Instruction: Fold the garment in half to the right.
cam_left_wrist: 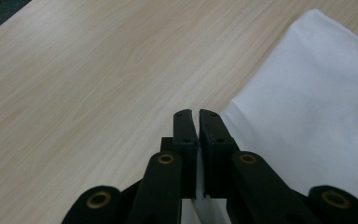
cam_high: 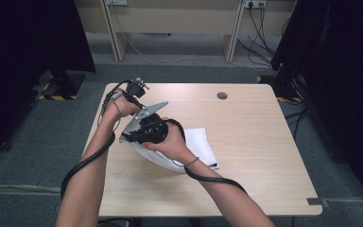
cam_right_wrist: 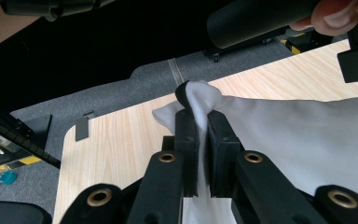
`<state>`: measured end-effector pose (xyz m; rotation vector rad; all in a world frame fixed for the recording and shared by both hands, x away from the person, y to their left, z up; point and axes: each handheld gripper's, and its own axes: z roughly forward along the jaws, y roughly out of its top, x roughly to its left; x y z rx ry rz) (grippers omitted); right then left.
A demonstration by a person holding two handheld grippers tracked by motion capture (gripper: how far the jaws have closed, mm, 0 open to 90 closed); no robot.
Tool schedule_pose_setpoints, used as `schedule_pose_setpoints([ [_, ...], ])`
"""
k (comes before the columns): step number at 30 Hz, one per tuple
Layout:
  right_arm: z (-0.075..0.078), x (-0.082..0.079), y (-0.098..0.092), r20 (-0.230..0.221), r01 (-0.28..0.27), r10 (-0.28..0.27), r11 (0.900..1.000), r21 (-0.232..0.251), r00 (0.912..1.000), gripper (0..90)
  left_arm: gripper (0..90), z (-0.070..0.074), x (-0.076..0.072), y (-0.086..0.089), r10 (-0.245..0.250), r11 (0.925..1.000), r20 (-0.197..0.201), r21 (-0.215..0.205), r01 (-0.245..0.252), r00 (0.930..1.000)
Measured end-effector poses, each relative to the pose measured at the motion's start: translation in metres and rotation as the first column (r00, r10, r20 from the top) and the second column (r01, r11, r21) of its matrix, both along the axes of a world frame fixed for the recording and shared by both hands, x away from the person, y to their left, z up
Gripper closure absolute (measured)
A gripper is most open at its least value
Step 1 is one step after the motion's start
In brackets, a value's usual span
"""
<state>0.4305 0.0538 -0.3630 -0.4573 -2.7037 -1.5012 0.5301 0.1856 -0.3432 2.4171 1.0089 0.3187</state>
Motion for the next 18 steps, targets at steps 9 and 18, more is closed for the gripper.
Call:
schedule_pose_setpoints([
  [9, 0.0055, -0.0015, 0.0032, 0.006, -0.006, 0.006, 1.0, 0.014, 1.0, 85.1, 85.4, 0.0045, -0.0011, 0.0029, 0.003, 1.0, 0.003, 0.008, -0.003, 1.0],
  [18, 0.0079, -0.0025, 0.0061, 0.009, -0.011, 0.011, 1.0, 0.016, 0.9999, 85.1, 85.4, 0.0067, -0.0021, 0.0057, 0.011, 0.9999, 0.003, 0.007, -0.011, 0.9999],
])
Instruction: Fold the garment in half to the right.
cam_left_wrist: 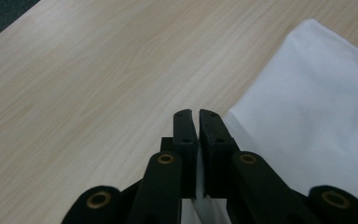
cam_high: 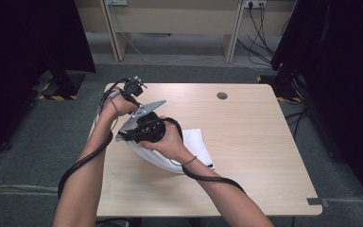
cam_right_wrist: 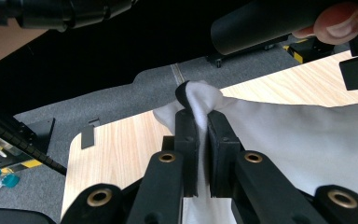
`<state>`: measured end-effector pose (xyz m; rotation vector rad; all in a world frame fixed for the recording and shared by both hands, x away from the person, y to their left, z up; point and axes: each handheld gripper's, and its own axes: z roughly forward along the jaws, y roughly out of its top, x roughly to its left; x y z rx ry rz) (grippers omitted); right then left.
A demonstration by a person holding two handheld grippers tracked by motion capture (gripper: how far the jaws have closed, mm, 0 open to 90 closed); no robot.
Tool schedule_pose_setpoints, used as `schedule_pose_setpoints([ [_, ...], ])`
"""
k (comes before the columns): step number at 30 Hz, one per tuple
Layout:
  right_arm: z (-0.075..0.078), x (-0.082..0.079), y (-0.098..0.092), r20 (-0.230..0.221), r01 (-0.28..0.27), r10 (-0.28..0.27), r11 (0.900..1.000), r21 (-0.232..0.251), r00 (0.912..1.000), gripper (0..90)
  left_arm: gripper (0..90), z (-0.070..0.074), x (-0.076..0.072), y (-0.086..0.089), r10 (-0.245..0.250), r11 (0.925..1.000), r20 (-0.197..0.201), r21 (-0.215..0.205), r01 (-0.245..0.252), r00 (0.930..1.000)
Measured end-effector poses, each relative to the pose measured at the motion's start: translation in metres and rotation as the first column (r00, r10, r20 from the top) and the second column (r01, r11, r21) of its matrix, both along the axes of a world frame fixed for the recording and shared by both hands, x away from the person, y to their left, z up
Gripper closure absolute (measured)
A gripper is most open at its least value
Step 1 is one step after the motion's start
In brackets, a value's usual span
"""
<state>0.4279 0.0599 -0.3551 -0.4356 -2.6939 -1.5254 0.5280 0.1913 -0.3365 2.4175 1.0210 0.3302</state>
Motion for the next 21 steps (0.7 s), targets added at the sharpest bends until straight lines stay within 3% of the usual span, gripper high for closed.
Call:
schedule_pose_setpoints([
  [12, 0.003, -0.001, 0.006, -0.002, -0.005, 0.005, 1.0, 0.006, 1.0, 85.1, 85.4, 0.002, -0.002, 0.007, 0.01, 0.9998, -0.003, 0.014, -0.01, 0.9999],
  [21, -0.009, -0.002, 0.005, -0.016, -0.009, 0.009, 1.0, -0.012, 0.9998, 85.1, 85.3, -0.009, -0.003, 0.003, 0.017, 0.9996, -0.025, 0.024, -0.016, 0.9995],
])
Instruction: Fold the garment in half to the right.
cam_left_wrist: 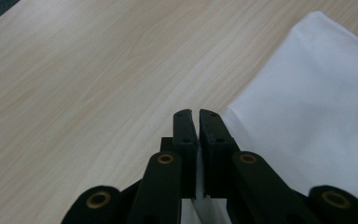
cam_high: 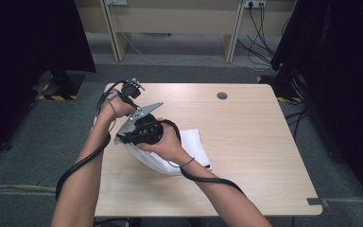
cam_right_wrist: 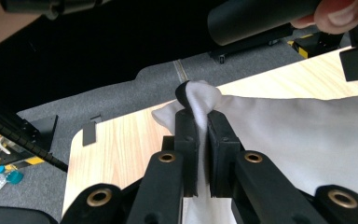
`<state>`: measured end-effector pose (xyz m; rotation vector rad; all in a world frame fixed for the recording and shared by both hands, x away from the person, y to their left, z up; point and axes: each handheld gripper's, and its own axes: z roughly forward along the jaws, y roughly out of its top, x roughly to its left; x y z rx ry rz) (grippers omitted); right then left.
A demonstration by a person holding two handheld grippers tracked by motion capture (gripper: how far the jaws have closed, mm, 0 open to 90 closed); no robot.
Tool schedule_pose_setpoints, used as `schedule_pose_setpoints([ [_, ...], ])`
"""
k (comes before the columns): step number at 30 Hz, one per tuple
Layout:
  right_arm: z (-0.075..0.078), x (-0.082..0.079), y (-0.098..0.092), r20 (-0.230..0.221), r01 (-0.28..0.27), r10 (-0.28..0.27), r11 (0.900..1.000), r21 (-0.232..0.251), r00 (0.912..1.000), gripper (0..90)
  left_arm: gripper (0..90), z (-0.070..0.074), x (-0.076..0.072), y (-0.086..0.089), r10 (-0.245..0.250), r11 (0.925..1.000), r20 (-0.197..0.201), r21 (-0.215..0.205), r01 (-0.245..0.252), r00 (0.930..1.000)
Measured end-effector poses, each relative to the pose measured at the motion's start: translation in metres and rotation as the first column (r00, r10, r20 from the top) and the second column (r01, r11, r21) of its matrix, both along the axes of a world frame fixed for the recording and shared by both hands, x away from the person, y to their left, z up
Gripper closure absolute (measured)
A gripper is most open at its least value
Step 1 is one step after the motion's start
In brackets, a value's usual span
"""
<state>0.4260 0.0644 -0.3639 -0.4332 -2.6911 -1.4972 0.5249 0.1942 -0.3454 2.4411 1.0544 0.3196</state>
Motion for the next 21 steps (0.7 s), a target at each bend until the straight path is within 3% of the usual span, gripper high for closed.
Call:
schedule_pose_setpoints([
  [5, -0.001, 0.0, -0.006, -0.002, 0.002, -0.002, 1.0, 0.004, 1.0, 85.1, 85.2, -0.001, 0.0, -0.005, -0.008, 1.0, -0.004, 0.004, 0.008, 1.0],
  [11, -0.004, 0.002, -0.029, -0.013, 0.028, -0.028, 0.999, 0.014, 0.9995, 85.1, 85.1, -0.006, 0.002, -0.017, -0.024, 0.9997, -0.015, 0.005, 0.024, 0.9996],
  [21, -0.006, 0.004, -0.048, -0.011, 0.051, -0.051, 0.999, 0.013, 0.9986, 85.0, 85.0, -0.008, 0.007, -0.035, -0.031, 0.9995, -0.014, -0.007, 0.031, 0.9994],
])
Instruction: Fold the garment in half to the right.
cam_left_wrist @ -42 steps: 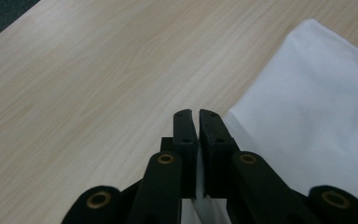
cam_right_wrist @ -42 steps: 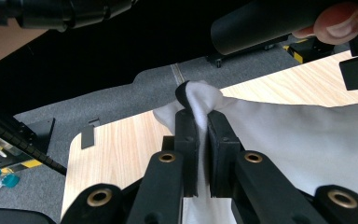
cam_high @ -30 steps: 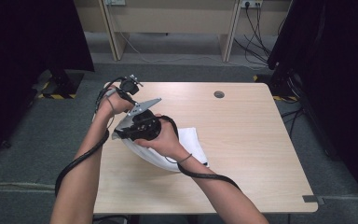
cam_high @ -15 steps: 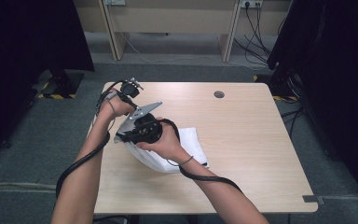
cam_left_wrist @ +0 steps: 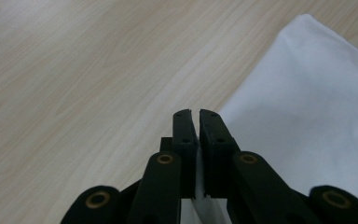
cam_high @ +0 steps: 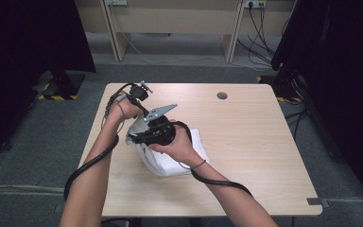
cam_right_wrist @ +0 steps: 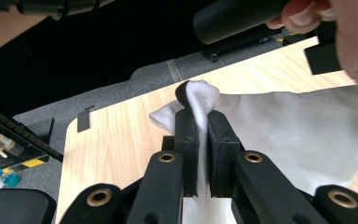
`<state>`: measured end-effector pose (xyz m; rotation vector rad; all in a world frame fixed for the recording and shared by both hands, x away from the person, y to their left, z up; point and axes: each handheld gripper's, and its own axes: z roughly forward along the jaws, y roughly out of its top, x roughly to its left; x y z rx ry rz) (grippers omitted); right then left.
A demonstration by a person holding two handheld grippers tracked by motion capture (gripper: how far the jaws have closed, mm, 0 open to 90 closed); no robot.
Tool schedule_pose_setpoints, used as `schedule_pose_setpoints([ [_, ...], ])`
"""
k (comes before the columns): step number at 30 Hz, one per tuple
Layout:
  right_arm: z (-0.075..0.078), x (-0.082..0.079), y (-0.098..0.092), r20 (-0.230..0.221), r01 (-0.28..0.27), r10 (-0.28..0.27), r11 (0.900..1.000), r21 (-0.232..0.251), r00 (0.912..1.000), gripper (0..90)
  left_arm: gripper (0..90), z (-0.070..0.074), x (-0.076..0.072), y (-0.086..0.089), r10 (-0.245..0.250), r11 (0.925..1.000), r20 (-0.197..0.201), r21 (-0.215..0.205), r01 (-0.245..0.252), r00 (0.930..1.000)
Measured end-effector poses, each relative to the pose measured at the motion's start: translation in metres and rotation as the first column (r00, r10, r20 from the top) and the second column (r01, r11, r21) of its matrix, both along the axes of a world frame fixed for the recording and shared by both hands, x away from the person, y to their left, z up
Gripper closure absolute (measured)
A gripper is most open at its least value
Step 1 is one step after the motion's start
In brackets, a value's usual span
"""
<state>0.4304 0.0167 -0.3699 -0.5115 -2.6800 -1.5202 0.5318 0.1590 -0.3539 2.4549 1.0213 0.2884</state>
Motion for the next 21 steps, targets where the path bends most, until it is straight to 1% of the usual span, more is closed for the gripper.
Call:
schedule_pose_setpoints([
  [1, -0.001, 0.0, -0.005, -0.001, 0.006, -0.006, 1.0, 0.003, 1.0, 85.0, 85.0, 0.0, 0.0, 0.0, 0.0, 1.0, 0.0, 0.0, 0.0, 1.0],
  [2, -0.001, 0.0, -0.005, -0.001, 0.006, -0.006, 1.0, 0.003, 1.0, 85.0, 85.0, 0.001, 0.001, -0.004, -0.001, 1.0, 0.004, -0.007, 0.001, 1.0],
  [3, -0.001, 0.0, -0.005, -0.001, 0.006, -0.006, 1.0, 0.003, 1.0, 85.0, 85.0, 0.001, 0.001, -0.004, -0.001, 1.0, 0.004, -0.007, 0.001, 1.0],
  [4, 0.001, 0.0, -0.011, 0.002, 0.013, -0.013, 1.0, 0.004, 0.9999, 85.0, 85.0, 0.001, 0.002, -0.006, 0.001, 0.9999, 0.004, -0.012, 0.0, 1.0],
  [5, 0.001, 0.0, -0.011, 0.002, 0.013, -0.013, 1.0, 0.004, 0.9999, 85.0, 85.0, 0.001, 0.002, -0.006, 0.001, 0.9999, 0.004, -0.012, 0.0, 1.0],
  [6, 0.002, 0.001, -0.017, 0.002, 0.02, -0.02, 1.0, 0.004, 0.9998, 85.0, 85.0, 0.001, 0.002, -0.006, 0.001, 0.9999, 0.004, -0.012, 0.0, 1.0],
  [8, 0.002, 0.001, -0.017, 0.002, 0.02, -0.02, 1.0, 0.004, 0.9998, 85.0, 85.0, -0.001, 0.003, -0.009, -0.001, 0.9999, 0.004, -0.017, 0.001, 1.0],
  [9, 0.001, 0.003, -0.023, -0.002, 0.027, -0.027, 1.0, 0.004, 0.9996, 85.0, 85.0, -0.001, 0.003, -0.009, -0.001, 0.9999, 0.004, -0.017, 0.001, 1.0],
  [13, 0.0, 0.003, -0.026, -0.004, 0.032, -0.032, 0.999, 0.0, 0.9995, 85.0, 84.9, -0.002, 0.005, -0.014, 0.0, 0.9997, 0.003, -0.025, 0.0, 1.0],
  [21, -0.001, 0.002, -0.031, 0.001, 0.037, -0.037, 0.999, -0.003, 0.9993, 84.9, 84.6, 0.0, 0.005, -0.016, -0.003, 0.9994, 0.008, -0.035, 0.003, 1.0],
])
